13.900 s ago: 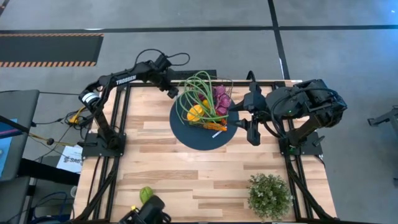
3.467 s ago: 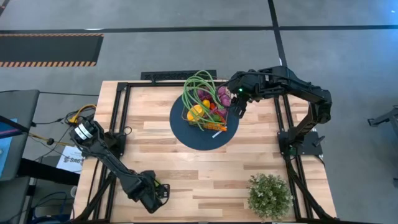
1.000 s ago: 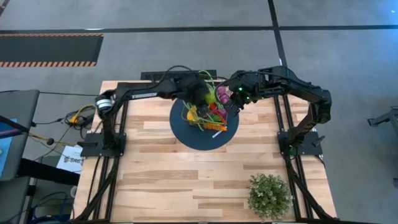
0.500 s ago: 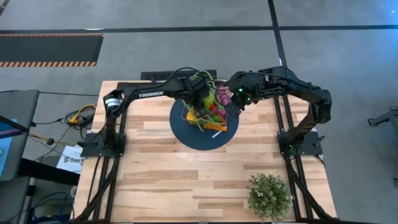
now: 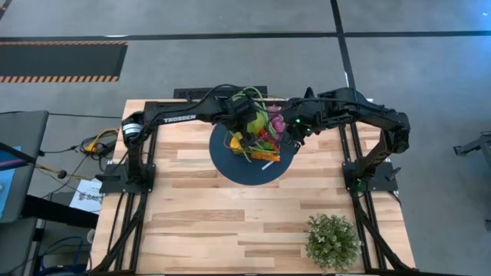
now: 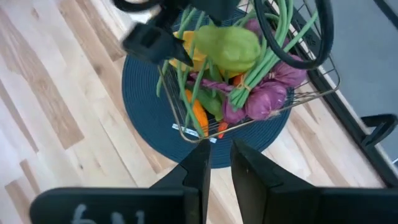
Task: Build produce basket
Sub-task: Put the chayote into the wire basket, then move the basket to the center
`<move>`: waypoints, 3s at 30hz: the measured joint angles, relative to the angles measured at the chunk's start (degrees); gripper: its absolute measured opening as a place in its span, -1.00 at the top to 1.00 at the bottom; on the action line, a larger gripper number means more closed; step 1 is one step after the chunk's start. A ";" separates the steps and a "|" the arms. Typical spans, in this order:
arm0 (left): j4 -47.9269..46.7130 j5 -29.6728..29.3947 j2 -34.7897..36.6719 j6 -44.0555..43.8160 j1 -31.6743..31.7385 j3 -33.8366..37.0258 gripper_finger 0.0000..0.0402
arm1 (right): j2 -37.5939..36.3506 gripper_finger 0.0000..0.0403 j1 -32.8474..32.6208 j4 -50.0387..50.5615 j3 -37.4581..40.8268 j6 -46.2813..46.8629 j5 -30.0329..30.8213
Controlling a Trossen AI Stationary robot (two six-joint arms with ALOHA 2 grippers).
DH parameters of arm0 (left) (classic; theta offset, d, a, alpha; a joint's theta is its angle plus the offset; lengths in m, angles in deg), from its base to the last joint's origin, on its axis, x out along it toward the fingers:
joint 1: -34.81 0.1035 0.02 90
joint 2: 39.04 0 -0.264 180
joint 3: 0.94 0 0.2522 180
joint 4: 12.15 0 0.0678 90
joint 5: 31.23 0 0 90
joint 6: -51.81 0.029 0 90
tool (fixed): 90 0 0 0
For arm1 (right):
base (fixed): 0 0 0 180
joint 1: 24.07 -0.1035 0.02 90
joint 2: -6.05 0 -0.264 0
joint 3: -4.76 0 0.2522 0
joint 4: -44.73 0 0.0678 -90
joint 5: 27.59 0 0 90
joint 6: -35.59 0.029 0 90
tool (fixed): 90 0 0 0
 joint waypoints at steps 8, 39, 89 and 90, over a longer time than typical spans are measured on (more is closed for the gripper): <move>-7.50 -10.40 9.19 -4.34 -6.66 -0.04 -0.83 | 0.00 0.59 2.62 0.24 0.00 -6.96 0.07; -12.47 -26.61 39.53 -37.70 -30.92 40.21 -0.83 | 10.85 0.60 30.43 -9.66 -0.02 -22.16 -7.03; -10.65 -35.68 41.80 -70.24 -30.90 42.05 -0.83 | 36.09 0.84 38.11 -0.68 -2.97 -37.75 -6.11; -10.63 -35.67 41.80 -69.97 -30.90 42.05 -0.83 | 36.08 0.82 38.06 0.00 -2.97 -36.83 -6.31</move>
